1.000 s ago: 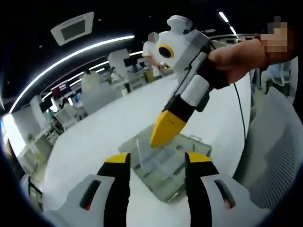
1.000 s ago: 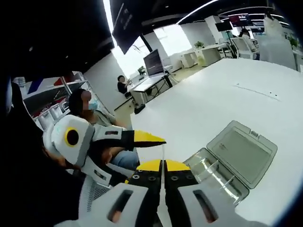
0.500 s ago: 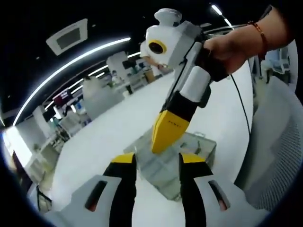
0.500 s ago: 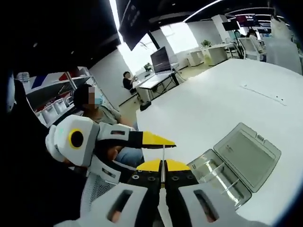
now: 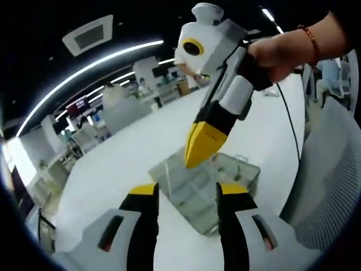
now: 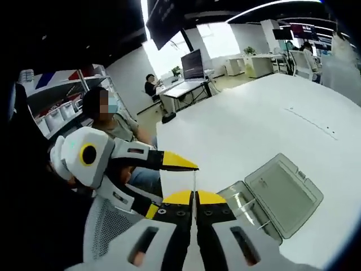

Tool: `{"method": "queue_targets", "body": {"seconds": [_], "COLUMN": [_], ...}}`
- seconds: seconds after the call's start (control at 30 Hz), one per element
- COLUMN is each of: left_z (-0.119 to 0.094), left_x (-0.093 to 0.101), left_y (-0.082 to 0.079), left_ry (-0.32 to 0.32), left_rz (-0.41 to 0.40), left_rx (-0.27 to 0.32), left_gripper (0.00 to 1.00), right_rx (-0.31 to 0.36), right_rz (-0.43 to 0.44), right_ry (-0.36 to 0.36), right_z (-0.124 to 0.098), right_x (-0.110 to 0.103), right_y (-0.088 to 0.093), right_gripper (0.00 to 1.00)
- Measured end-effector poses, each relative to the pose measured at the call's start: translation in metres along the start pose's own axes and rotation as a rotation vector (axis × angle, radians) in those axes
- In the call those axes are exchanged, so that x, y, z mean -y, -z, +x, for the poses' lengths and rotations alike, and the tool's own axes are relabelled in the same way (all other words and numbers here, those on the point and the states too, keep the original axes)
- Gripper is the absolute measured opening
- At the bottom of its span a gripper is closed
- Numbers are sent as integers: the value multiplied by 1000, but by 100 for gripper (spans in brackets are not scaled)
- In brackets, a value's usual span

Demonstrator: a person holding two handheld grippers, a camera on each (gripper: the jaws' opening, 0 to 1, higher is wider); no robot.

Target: Insert the divider into the dual guide fixture by aligning both edges with the guide slots and pushing it downward to the bottom, including one-sided entry, uneven engagement, binding, and posture correction.

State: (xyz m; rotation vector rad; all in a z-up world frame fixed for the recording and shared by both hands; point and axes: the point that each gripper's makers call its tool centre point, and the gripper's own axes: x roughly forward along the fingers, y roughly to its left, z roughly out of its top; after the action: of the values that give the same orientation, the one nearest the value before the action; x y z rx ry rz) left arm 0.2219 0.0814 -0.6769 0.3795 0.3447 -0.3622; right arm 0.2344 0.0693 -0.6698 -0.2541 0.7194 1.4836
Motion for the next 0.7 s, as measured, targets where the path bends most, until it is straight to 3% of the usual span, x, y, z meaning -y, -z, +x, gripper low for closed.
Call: {"method": "queue_targets", "body": {"seconds": [0.3, 0.53, 0.7], "left_z": [-6, -11, -10], "left_x": [-9, -11, -12], "left_y": [11, 14, 13], "left_ry": [-19, -23, -25], "left_rz": [-107, -143, -152], "left_rx": [-6, 0, 0], "left_gripper": [43, 45, 46], "right_rx": [-71, -131, -148], "right_rz": [-156, -262, -291], "right_ry": [19, 7, 5], "right_z": [13, 24, 28], "right_x": [15, 19, 22], "right_y": [6, 14, 17], "right_gripper": [0, 0, 0]}}
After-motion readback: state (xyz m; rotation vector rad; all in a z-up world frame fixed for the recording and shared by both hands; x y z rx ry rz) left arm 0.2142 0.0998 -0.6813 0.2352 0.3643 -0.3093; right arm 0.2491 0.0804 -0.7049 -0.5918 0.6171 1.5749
